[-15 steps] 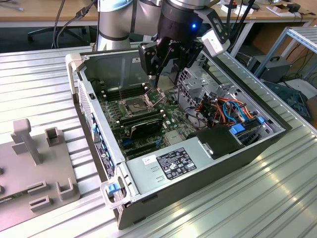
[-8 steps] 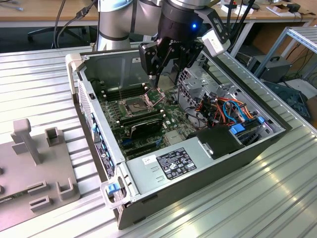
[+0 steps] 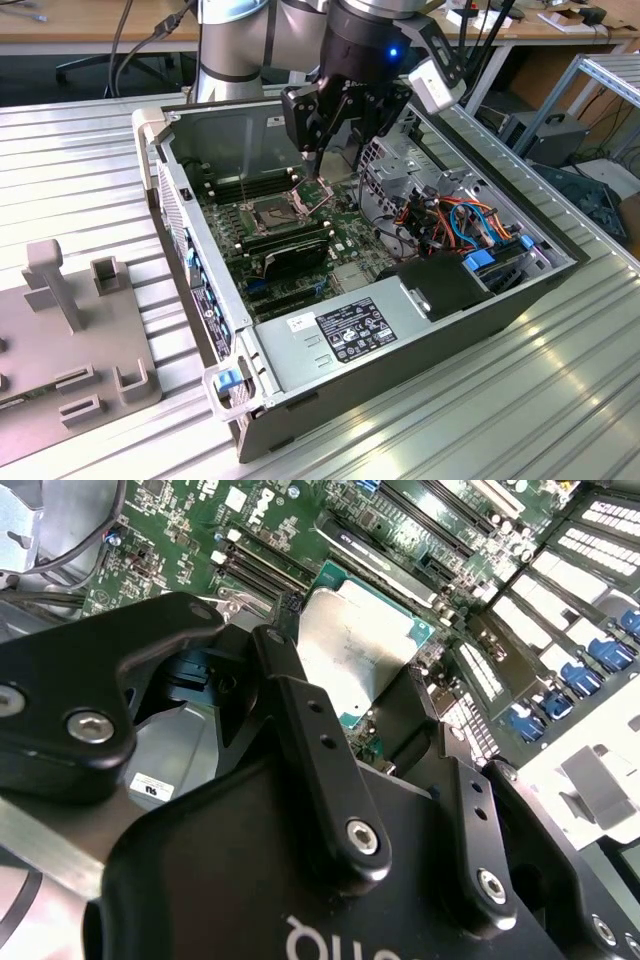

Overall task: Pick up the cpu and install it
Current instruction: 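Pick up the cpu and move it towards the insertion slot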

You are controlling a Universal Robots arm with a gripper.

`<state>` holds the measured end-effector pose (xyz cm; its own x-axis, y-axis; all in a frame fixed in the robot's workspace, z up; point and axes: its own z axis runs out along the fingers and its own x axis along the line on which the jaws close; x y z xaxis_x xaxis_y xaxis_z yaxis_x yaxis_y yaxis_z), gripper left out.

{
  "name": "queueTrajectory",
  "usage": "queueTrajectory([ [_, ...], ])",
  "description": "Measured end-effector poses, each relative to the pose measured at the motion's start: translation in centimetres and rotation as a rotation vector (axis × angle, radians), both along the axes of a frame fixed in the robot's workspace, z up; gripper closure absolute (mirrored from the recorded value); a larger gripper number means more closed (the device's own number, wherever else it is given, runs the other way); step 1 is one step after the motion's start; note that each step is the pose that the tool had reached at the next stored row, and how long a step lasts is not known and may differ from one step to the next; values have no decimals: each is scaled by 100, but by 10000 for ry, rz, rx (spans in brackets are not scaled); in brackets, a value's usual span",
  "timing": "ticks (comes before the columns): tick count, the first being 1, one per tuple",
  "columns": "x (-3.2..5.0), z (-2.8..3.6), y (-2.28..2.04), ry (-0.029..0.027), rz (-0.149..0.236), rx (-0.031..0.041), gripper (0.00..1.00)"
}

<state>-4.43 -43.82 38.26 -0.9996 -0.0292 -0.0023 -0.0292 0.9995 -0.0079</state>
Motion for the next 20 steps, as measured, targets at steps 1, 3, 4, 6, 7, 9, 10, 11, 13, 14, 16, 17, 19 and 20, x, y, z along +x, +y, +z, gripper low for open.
queueTrajectory([
  [1,15,0,0,0,0,0,45],
  [3,61,-1,0,-1,1,1,45],
  [4,64,-3,2,-1,0,1,45],
  [6,64,-10,22,0,-2,0,45],
  [7,64,-15,36,0,-1,0,45],
  [9,65,-27,83,0,0,1,45],
  [10,65,-34,108,0,0,1,45],
  [11,65,-39,125,0,0,1,45],
  [13,64,-53,164,0,-1,0,45],
  [14,64,-55,174,0,-1,0,45],
  [16,65,-55,183,0,2,-1,45],
  [17,65,-55,184,0,2,0,45],
  [19,65,-55,187,0,0,0,45],
  [20,65,-55,187,0,0,0,45],
])
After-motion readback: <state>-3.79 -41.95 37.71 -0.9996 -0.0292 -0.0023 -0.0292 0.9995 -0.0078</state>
